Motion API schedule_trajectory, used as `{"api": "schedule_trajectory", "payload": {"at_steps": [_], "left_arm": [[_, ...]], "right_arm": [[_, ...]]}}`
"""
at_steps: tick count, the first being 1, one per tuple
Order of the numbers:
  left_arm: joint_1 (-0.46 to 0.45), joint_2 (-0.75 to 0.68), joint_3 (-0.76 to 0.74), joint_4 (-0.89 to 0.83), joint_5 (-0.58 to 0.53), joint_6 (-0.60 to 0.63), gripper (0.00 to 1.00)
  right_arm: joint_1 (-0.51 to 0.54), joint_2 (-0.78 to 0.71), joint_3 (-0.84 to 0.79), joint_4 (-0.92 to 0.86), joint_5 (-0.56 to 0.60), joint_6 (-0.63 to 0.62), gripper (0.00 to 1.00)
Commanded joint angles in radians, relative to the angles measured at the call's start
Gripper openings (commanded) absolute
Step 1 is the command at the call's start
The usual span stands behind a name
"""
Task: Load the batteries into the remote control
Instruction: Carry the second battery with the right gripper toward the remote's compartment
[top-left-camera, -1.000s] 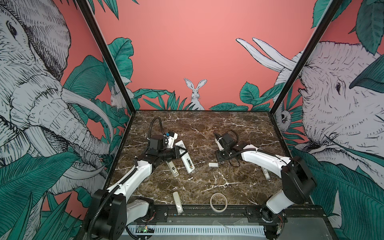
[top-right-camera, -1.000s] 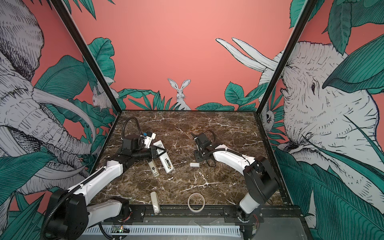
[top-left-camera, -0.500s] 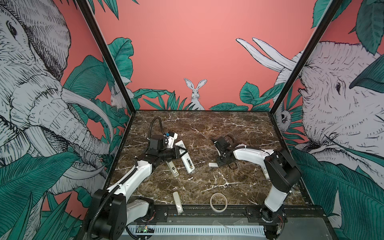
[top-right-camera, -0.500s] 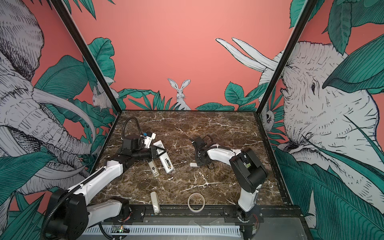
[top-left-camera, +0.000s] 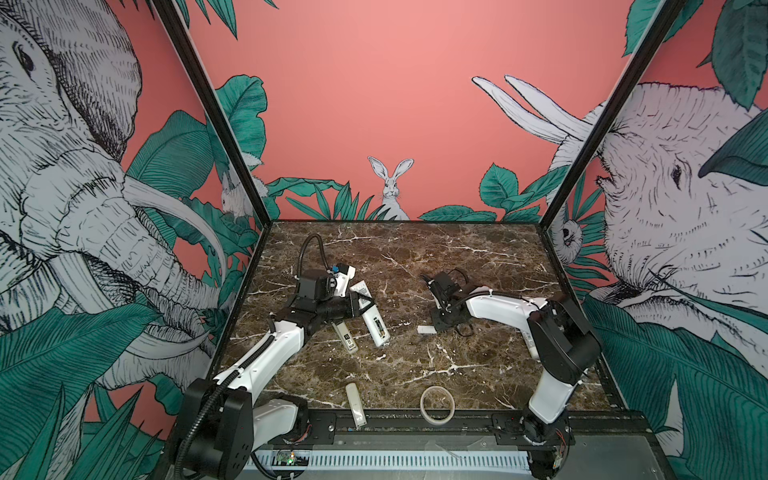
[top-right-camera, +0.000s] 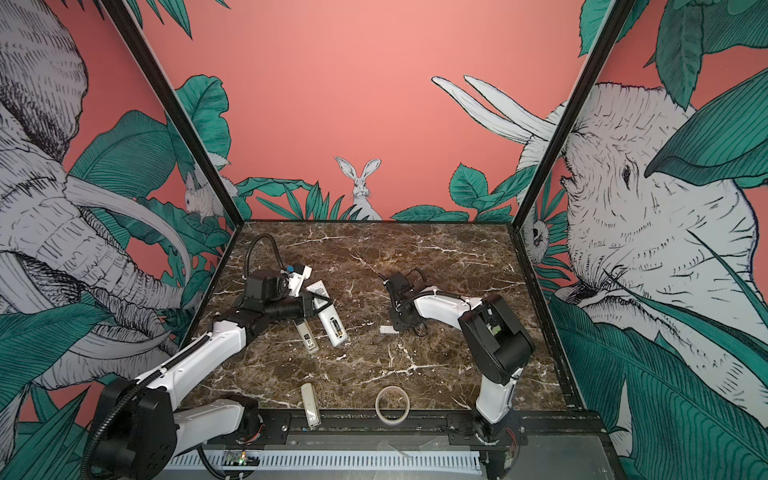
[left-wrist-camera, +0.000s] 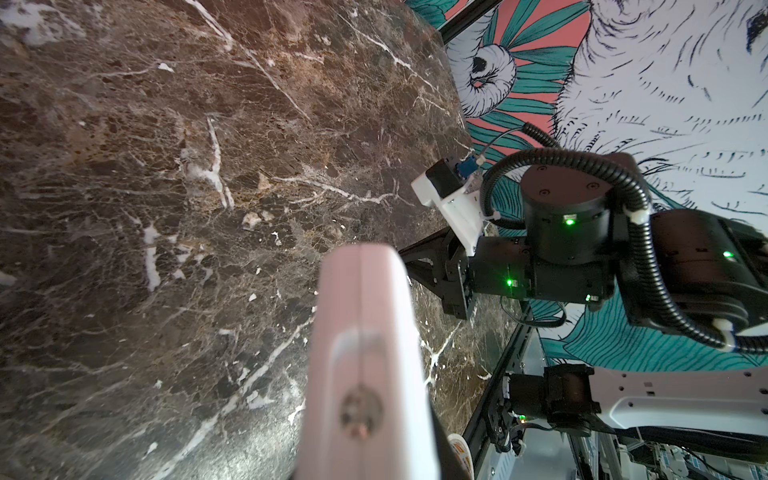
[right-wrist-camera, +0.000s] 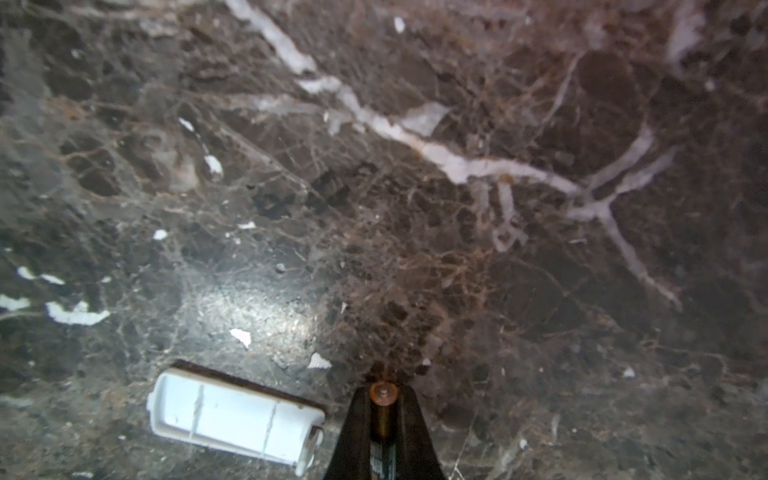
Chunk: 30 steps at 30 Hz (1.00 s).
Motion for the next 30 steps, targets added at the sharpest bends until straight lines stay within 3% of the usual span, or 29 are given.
{"api": "schedule_trajectory", "payload": {"at_steps": [1,8,15,23,30], "left_arm": [[-0.002,0.001,0.005,0.026,0.024,-0.009,0.00],[-0.002,0.054,0.015,0.059,0.069,-0.066,0.00],[-0.003,0.108,0.019,0.123,0.145,-0.147,0.00],[0.001,0.149,0.004,0.288,0.273,-0.285,0.00],[0.004,0.113,-0.022,0.424,0.308,-0.352,0.00]], "right_arm": [[0.007,-0.088,0.000,0.051,-0.035,-0.044,0.07],[0.080,-0.268,-0.085,0.331,-0.200,-0.064,0.08],[0.177,-0.335,-0.117,0.589,-0.313,-0.060,0.08],[0.243,-0.310,-0.106,0.731,-0.348,-0.067,0.08],[0.273,-0.309,-0.127,0.791,-0.352,-0.070,0.08]]}}
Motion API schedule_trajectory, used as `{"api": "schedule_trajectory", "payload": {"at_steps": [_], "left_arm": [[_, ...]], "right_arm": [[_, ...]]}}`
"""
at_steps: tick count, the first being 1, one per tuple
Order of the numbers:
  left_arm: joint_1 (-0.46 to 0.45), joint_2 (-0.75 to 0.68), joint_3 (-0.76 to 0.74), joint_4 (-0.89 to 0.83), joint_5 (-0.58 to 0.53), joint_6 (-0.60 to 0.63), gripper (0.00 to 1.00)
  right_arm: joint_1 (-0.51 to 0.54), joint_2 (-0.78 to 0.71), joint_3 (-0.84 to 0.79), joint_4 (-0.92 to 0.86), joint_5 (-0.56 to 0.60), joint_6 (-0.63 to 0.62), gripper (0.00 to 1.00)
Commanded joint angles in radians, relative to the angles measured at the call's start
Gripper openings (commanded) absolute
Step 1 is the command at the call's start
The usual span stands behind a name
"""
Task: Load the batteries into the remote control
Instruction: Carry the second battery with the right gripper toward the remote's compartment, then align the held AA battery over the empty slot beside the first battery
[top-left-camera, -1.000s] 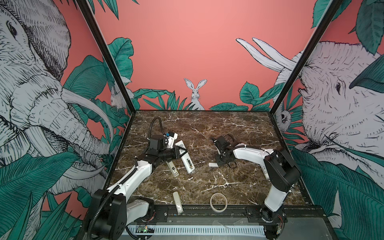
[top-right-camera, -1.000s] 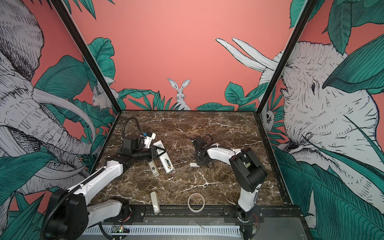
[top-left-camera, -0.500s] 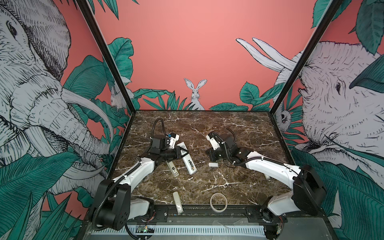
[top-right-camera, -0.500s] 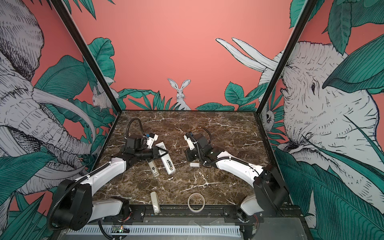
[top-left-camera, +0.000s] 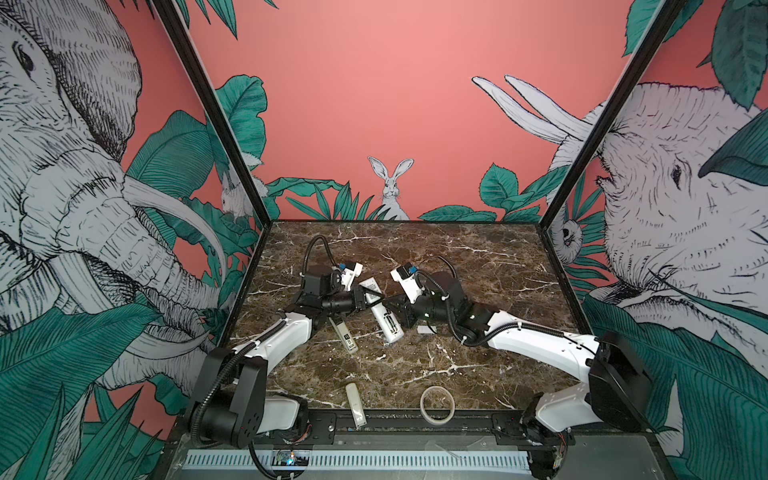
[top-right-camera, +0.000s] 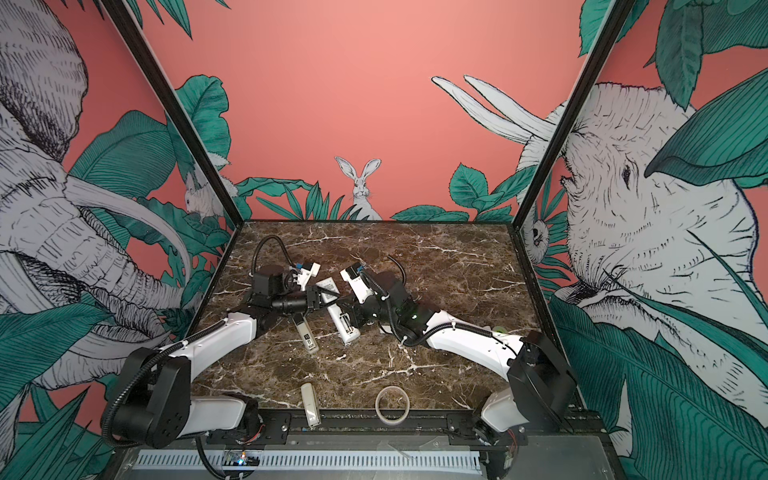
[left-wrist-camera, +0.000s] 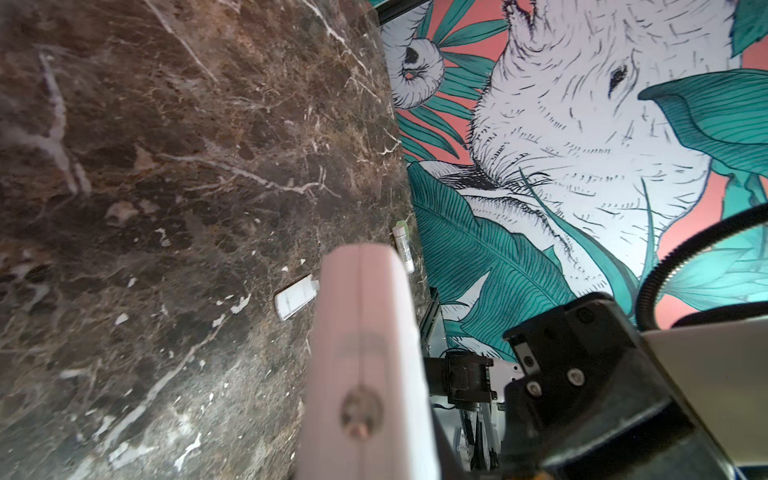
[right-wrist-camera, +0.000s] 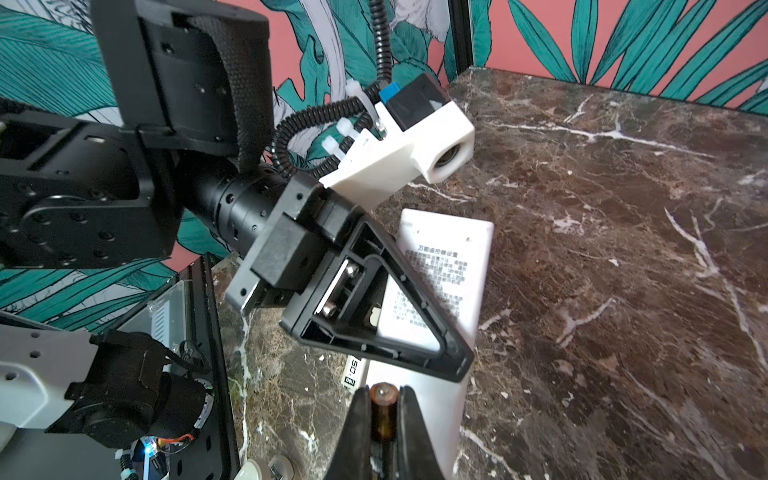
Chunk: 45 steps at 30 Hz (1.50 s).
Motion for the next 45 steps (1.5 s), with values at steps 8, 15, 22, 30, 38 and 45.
{"api": "schedule_trajectory", "payload": {"at_steps": [8,15,22,30,38,45], "left_arm": [[0.006,-0.031,-0.039,0.280,0.105,-0.162,0.00],[0.006,-0.051,-0.036,0.280,0.113,-0.167,0.00],[0.008,-0.046,-0.032,0.333,0.122,-0.205,0.00],[0.010,-0.032,-0.022,0.345,0.127,-0.206,0.00],[0.010,-0.022,-0.025,0.342,0.124,-0.197,0.00],[0.010,-0.025,-0.022,0.312,0.117,-0.173,0.00]], "right_arm": [[0.021,-0.025,-0.069,0.089,0.043,-0.031,0.09],[0.021,-0.059,-0.108,0.082,0.063,-0.042,0.09],[0.024,-0.086,-0.161,0.115,0.065,-0.028,0.10],[0.027,-0.111,-0.167,0.092,0.088,-0.030,0.19],[0.027,-0.126,-0.119,0.018,0.124,-0.057,0.33],[0.026,-0.113,-0.089,-0.030,0.124,-0.059,0.31]]}}
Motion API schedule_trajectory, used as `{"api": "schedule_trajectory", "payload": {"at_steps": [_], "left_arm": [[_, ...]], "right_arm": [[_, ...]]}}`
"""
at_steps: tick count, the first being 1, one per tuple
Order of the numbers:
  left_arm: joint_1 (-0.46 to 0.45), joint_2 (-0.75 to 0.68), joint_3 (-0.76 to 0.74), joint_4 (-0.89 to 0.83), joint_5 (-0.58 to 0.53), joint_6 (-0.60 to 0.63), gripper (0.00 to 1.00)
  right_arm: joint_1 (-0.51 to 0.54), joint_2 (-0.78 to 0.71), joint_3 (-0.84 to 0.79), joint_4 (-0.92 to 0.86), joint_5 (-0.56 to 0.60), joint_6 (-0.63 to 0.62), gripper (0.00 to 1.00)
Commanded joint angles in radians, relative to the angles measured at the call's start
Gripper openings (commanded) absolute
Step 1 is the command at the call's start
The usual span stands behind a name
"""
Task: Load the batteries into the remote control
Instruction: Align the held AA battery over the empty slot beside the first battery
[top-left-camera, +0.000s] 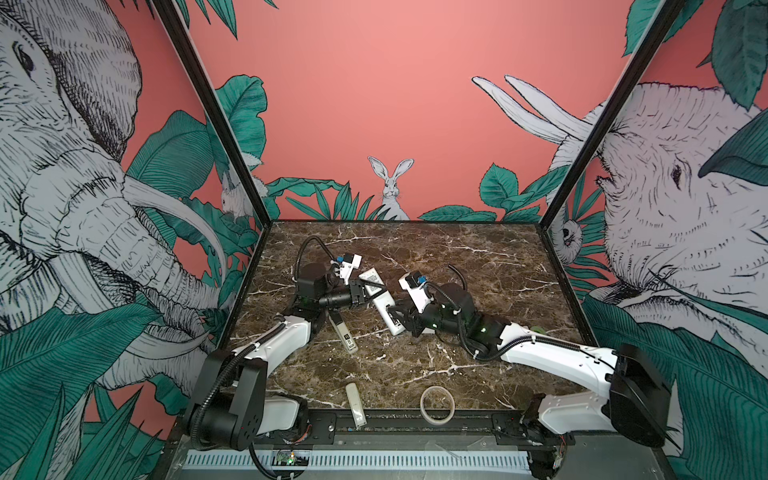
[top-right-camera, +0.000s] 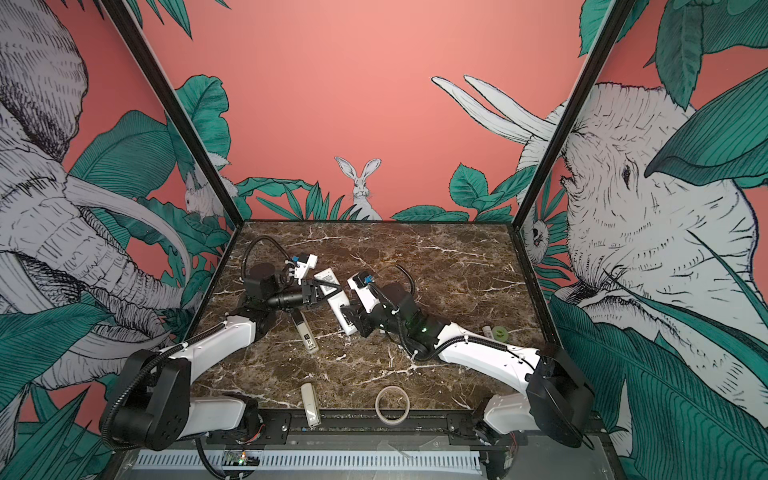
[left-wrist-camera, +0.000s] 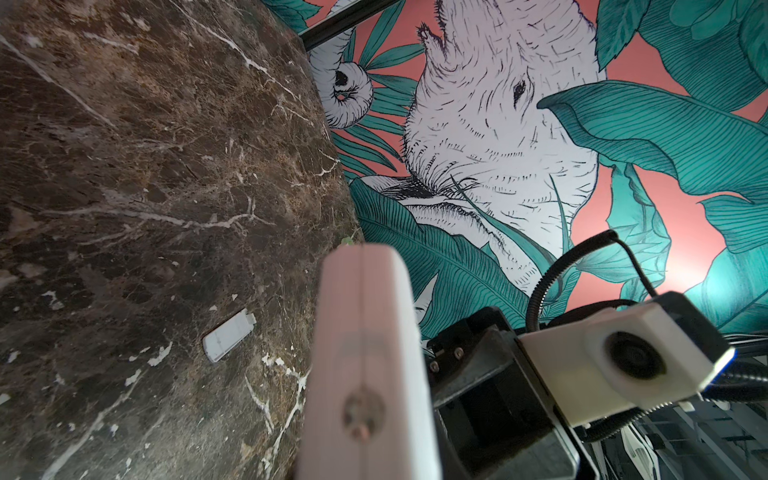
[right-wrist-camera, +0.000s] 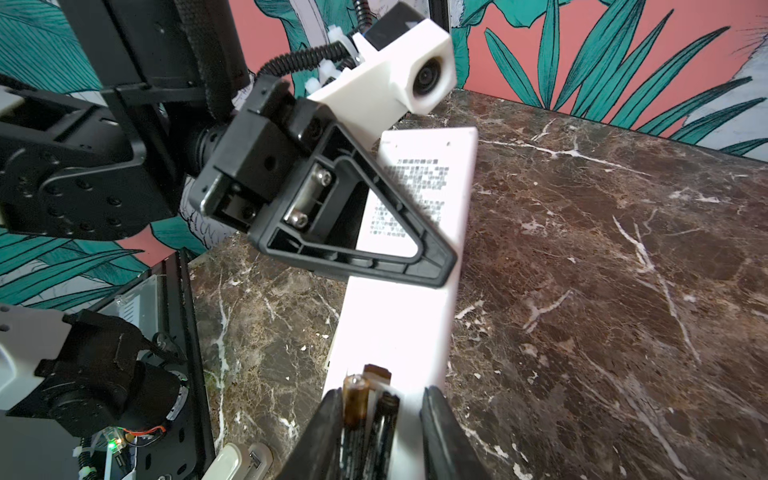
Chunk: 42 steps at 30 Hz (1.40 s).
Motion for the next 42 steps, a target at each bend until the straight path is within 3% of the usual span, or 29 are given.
{"api": "schedule_trajectory", "payload": {"at_steps": [1,27,42], "left_arm": [[0.000,-0.018,0.015,0.021,0.031,0.012,0.00],[0.012,-0.051,0.012,-0.068,-0.001,0.075,0.00],[0.023,-0.059,0.011,-0.068,-0.004,0.072,0.00]], "right_arm": [[-0.002,0.007,0.030,-0.038,0.013,-0.011,0.31],[0.028,0.079,0.092,-0.080,0.007,-0.010,0.27],[0.047,0.108,0.106,-0.113,0.037,-0.022,0.17]]}}
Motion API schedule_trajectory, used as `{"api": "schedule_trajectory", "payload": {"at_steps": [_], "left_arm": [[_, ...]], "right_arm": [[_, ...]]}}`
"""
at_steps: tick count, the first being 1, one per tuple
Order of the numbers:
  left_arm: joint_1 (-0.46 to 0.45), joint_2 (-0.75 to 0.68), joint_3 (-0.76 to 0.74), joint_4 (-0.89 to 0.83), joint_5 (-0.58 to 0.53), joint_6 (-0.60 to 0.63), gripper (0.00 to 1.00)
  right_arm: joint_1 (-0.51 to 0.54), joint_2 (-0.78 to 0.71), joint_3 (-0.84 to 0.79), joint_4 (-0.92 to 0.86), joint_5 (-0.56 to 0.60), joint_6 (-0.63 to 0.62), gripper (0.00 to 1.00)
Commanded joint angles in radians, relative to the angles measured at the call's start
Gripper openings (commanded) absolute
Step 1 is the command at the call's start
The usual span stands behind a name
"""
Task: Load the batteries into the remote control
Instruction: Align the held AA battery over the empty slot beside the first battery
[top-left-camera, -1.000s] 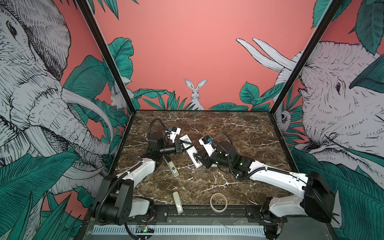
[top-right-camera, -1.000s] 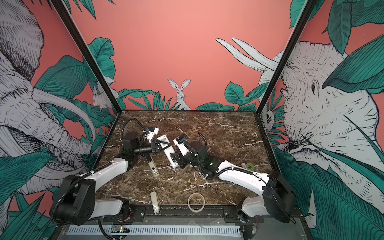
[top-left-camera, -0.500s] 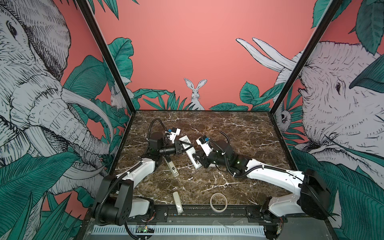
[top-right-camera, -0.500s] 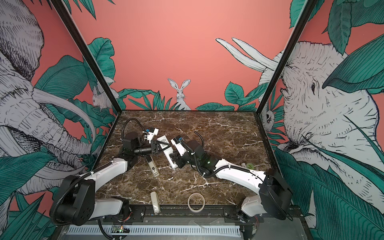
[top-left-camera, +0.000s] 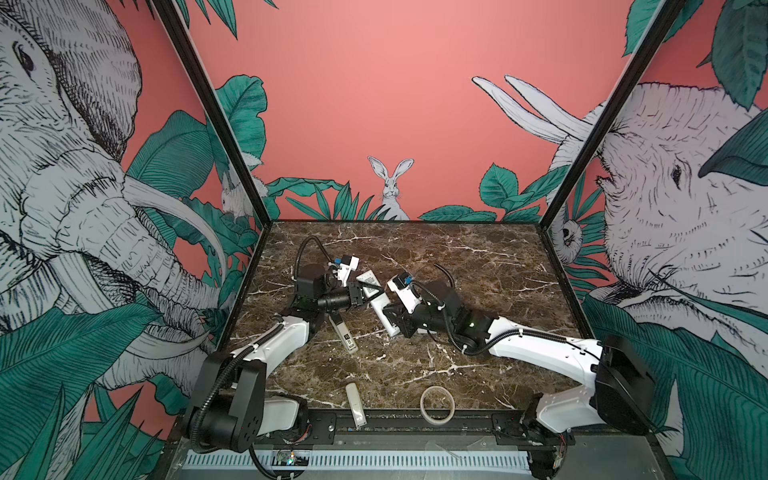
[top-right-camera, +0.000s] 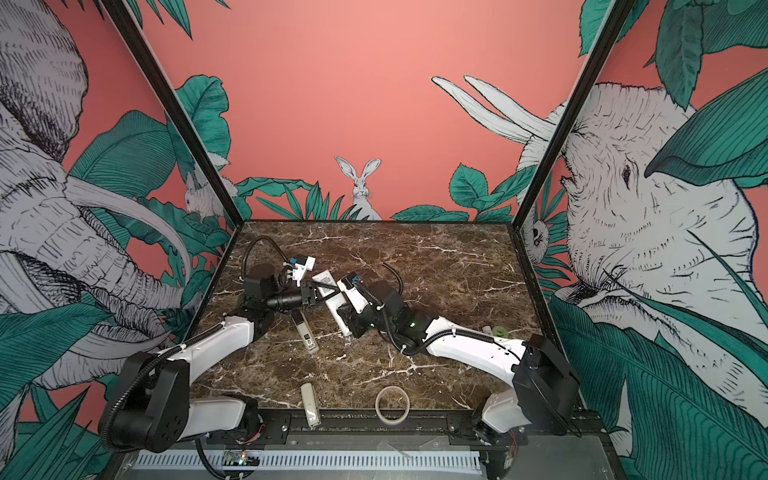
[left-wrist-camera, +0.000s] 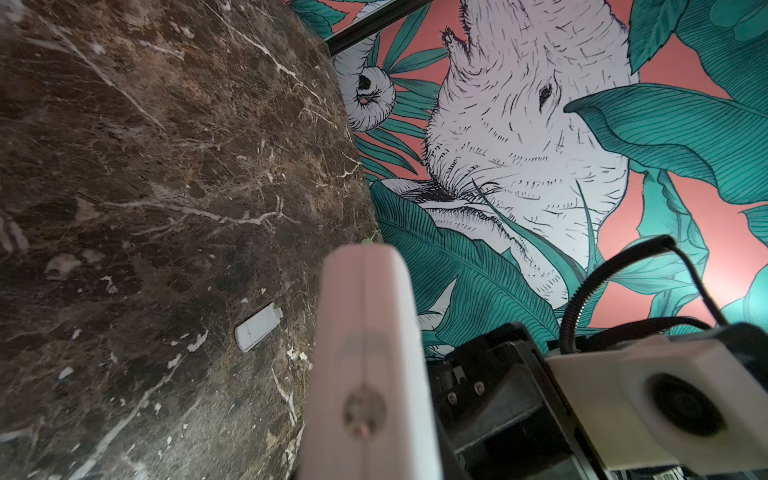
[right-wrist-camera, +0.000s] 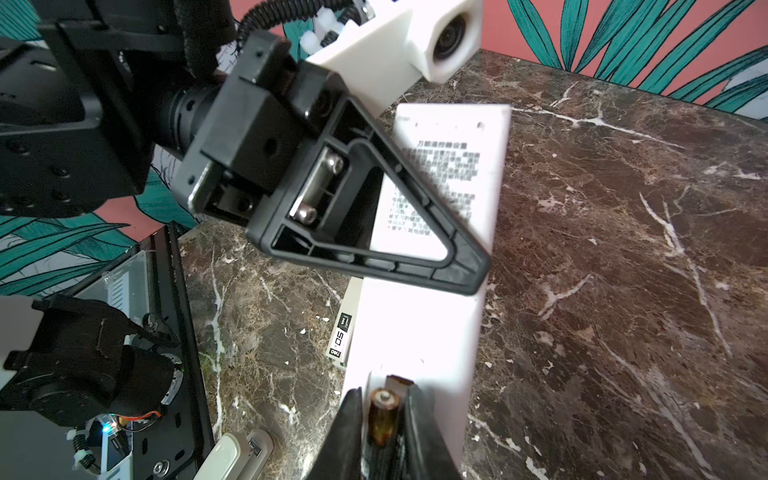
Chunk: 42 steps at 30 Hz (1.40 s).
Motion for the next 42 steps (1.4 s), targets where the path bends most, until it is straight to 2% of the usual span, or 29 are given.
{"api": "schedule_trajectory", "payload": {"at_steps": [1,6,10,17,33,42], "left_arm": [[0.004,-0.046,0.011,0.029,0.027,-0.004,0.00],[0.006,-0.048,0.010,0.037,0.030,-0.012,0.00],[0.007,-0.045,0.011,0.039,0.033,-0.013,0.00],[0.009,-0.042,0.007,0.039,0.031,-0.010,0.00],[0.010,-0.034,0.003,0.033,0.024,-0.003,0.00],[0.012,-0.033,0.004,0.028,0.023,0.000,0.00]], "right_arm": [[0.013,0.017,0.010,-0.025,0.028,-0.013,0.15],[0.014,0.015,-0.004,-0.019,0.044,-0.009,0.15],[0.015,0.011,-0.003,-0.020,0.051,-0.007,0.21],[0.015,-0.005,0.002,-0.021,0.056,-0.014,0.25],[0.016,-0.037,-0.008,-0.033,0.088,-0.022,0.24],[0.016,-0.014,0.009,-0.031,0.071,-0.026,0.17]]}}
